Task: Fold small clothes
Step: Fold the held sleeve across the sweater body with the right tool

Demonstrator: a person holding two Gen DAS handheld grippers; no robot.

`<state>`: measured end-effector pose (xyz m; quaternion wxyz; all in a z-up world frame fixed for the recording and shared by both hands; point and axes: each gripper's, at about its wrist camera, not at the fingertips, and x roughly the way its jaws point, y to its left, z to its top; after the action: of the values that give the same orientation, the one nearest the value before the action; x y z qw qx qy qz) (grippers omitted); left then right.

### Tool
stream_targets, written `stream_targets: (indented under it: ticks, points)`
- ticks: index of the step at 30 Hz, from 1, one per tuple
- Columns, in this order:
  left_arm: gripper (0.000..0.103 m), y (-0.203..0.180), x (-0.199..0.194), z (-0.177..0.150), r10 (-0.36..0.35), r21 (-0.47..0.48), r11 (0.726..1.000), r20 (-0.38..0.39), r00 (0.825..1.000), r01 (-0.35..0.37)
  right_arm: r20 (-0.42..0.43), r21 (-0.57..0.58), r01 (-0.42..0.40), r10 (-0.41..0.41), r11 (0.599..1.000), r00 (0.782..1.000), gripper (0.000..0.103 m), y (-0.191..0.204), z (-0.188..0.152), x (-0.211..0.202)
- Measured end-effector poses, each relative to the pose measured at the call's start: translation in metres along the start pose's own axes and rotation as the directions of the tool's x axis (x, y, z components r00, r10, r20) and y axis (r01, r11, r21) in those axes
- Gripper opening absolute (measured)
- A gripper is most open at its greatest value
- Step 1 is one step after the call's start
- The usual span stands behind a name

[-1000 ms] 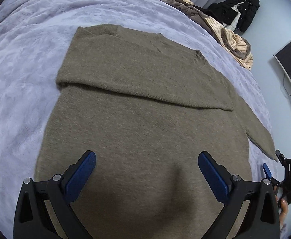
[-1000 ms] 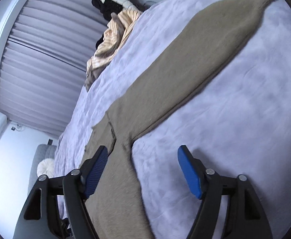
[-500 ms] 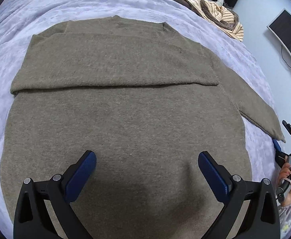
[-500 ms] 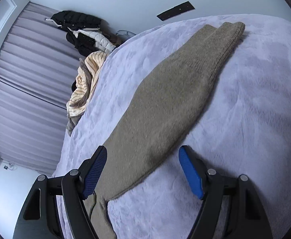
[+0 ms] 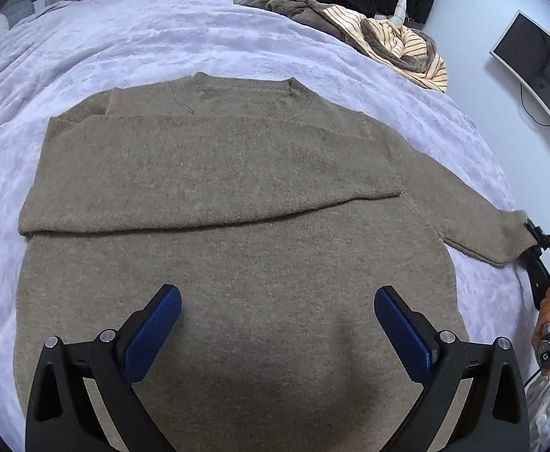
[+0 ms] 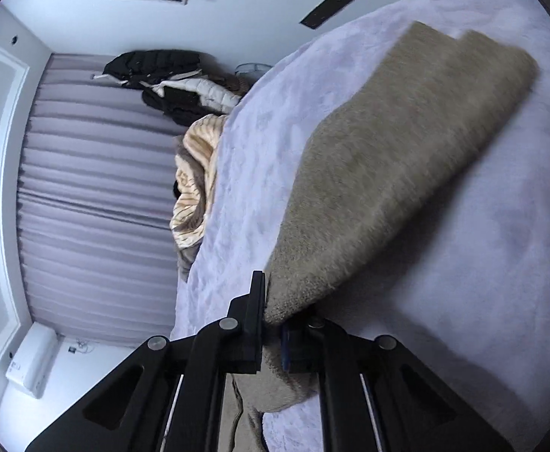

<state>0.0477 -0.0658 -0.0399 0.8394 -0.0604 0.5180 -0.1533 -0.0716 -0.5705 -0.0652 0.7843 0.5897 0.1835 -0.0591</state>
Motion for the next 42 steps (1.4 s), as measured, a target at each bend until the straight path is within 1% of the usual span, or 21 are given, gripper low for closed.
stream_targets:
  ticks: [4,8,10,13,15,16,18,20,22,26,27,28,29,31,33,35,37,38,39,41,42]
  points:
    - [0.103,0.018,-0.013,0.007,0.016,0.006,1.000,0.053,0.998,-0.017,-0.111,-0.213,-0.086,0.063,0.973,0.992,0.007,0.068,-0.023,0.039]
    - [0.103,0.047,-0.024,0.009,0.043,-0.034,0.999,0.099,0.994,-0.039,-0.276,-0.423,-0.187,0.071,0.886,0.959,0.007,0.141,-0.079,0.094]
    - [0.103,0.063,-0.028,0.007,0.058,-0.061,0.997,0.112,0.992,-0.052,-0.377,-0.523,-0.243,0.034,0.817,0.926,0.007,0.173,-0.126,0.127]
    - [0.103,0.087,-0.028,0.003,0.092,-0.103,0.991,0.109,0.990,-0.080,-0.517,-0.636,-0.328,-0.070,0.698,0.853,0.007,0.202,-0.212,0.176]
    - [0.103,0.100,-0.028,0.000,0.110,-0.127,0.987,0.105,0.988,-0.096,-0.580,-0.670,-0.356,-0.160,0.651,0.799,0.007,0.202,-0.265,0.206]
    - [0.103,0.108,-0.028,-0.002,0.116,-0.137,0.985,0.103,0.988,-0.102,-0.594,-0.685,-0.339,-0.224,0.644,0.773,0.007,0.196,-0.288,0.224]
    - [0.103,0.121,-0.030,-0.006,0.125,-0.153,0.982,0.104,0.987,-0.108,-0.572,-0.715,-0.251,-0.340,0.653,0.747,0.009,0.176,-0.313,0.248]
    - [0.103,0.133,-0.030,-0.008,0.135,-0.165,0.979,0.107,0.985,-0.116,-0.589,-0.669,-0.189,-0.359,0.719,0.724,0.029,0.153,-0.316,0.256]
    - [0.103,0.144,-0.030,-0.011,0.137,-0.178,0.977,0.108,0.985,-0.116,-0.608,-0.580,-0.177,-0.278,0.795,0.744,0.037,0.143,-0.306,0.248]
    - [0.103,0.159,-0.026,-0.017,0.126,-0.200,0.974,0.098,0.987,-0.104,-0.538,-0.527,-0.109,-0.232,0.843,0.810,0.042,0.142,-0.278,0.238]
    - [0.103,0.160,-0.025,-0.018,0.124,-0.206,0.973,0.096,0.988,-0.102,-0.519,-0.530,-0.098,-0.231,0.843,0.823,0.040,0.148,-0.276,0.239]
    - [0.103,0.161,-0.026,-0.020,0.124,-0.211,0.972,0.097,0.988,-0.102,-0.500,-0.546,-0.091,-0.236,0.833,0.833,0.026,0.155,-0.276,0.241]
    - [0.103,0.162,-0.027,-0.021,0.123,-0.217,0.971,0.101,0.987,-0.098,-0.486,-0.577,-0.096,-0.247,0.811,0.838,0.014,0.167,-0.280,0.243]
    - [0.103,0.164,-0.029,-0.023,0.124,-0.226,0.969,0.107,0.987,-0.097,-0.489,-0.649,-0.153,-0.254,0.745,0.835,0.014,0.190,-0.299,0.248]
    - [0.103,0.166,-0.030,-0.025,0.131,-0.231,0.967,0.105,0.986,-0.104,-0.482,-0.763,-0.227,-0.299,0.605,0.824,0.013,0.215,-0.337,0.250]
    - [0.103,0.170,-0.032,-0.026,0.140,-0.239,0.964,0.100,0.985,-0.113,-0.477,-0.846,-0.292,-0.390,0.445,0.788,0.014,0.219,-0.379,0.251]
    - [0.103,0.174,-0.034,-0.029,0.147,-0.249,0.961,0.096,0.984,-0.119,-0.414,-0.906,-0.295,-0.491,0.304,0.766,0.015,0.212,-0.414,0.253]
    - [0.103,0.175,-0.035,-0.029,0.150,-0.252,0.960,0.096,0.984,-0.122,-0.389,-0.920,-0.293,-0.523,0.258,0.759,0.016,0.204,-0.423,0.251]
    - [0.103,0.176,-0.035,-0.030,0.153,-0.252,0.960,0.094,0.984,-0.125,-0.389,-0.921,-0.299,-0.533,0.250,0.751,0.018,0.199,-0.424,0.247]
    - [0.103,0.176,-0.035,-0.031,0.158,-0.248,0.960,0.090,0.983,-0.132,-0.411,-0.911,-0.315,-0.519,0.266,0.749,0.043,0.193,-0.419,0.232]
    - [0.103,0.176,-0.035,-0.030,0.158,-0.246,0.960,0.090,0.983,-0.132,-0.423,-0.905,-0.320,-0.508,0.280,0.750,0.049,0.192,-0.413,0.223]
